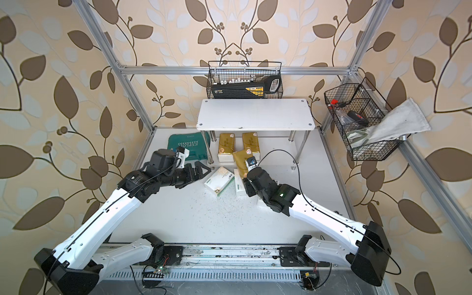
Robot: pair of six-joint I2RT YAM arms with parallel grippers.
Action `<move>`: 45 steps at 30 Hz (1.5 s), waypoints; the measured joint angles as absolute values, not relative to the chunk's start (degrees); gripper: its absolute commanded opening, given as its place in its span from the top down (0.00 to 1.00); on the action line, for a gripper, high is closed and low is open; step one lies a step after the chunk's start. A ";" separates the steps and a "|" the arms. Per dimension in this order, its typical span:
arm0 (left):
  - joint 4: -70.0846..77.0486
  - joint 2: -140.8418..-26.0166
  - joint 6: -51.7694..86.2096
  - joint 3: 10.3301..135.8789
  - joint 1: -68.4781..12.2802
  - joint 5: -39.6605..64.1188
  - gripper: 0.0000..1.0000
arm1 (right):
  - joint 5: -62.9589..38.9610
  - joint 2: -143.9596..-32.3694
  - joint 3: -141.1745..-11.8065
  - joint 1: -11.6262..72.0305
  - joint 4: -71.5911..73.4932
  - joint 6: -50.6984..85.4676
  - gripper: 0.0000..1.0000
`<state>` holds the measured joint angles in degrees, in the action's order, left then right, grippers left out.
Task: Place the tissue boxes on the shelf by color
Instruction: Place a box of tissues on the shelf.
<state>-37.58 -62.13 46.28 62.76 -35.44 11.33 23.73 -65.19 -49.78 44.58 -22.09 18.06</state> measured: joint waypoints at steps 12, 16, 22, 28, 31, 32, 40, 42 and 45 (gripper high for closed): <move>-31.35 -82.08 46.70 70.63 -51.11 1.80 0.01 | 23.51 -66.67 -45.69 27.40 -20.03 18.61 0.42; -30.04 -82.28 46.57 71.40 -51.07 1.19 0.01 | 22.02 -68.93 -45.47 23.68 -17.89 18.83 0.42; -29.58 -83.57 46.35 72.64 -51.07 0.32 0.01 | 20.64 -73.58 -45.47 21.54 -13.69 19.18 0.42; -29.56 -84.34 46.35 72.64 -51.07 0.19 0.01 | 19.03 -79.48 -46.52 19.77 -11.35 19.14 0.42; -29.56 -84.34 46.30 72.64 -51.07 0.14 0.01 | 18.17 -81.52 -47.83 17.98 -10.57 19.09 0.42; -29.54 -84.34 46.30 72.64 -51.07 0.14 0.01 | 18.02 -82.06 -48.47 17.43 -10.31 19.09 0.42; -29.54 -84.36 46.06 72.64 -51.07 0.16 0.01 | 16.93 -86.78 -53.19 15.66 -8.78 18.76 0.43; -29.54 -84.40 46.04 72.64 -51.07 0.19 0.01 | 16.69 -88.73 -54.61 15.35 -8.43 18.48 0.43; -29.54 -84.53 45.91 72.64 -51.07 0.21 0.01 | 16.40 -91.24 -56.27 14.68 -7.79 18.13 0.43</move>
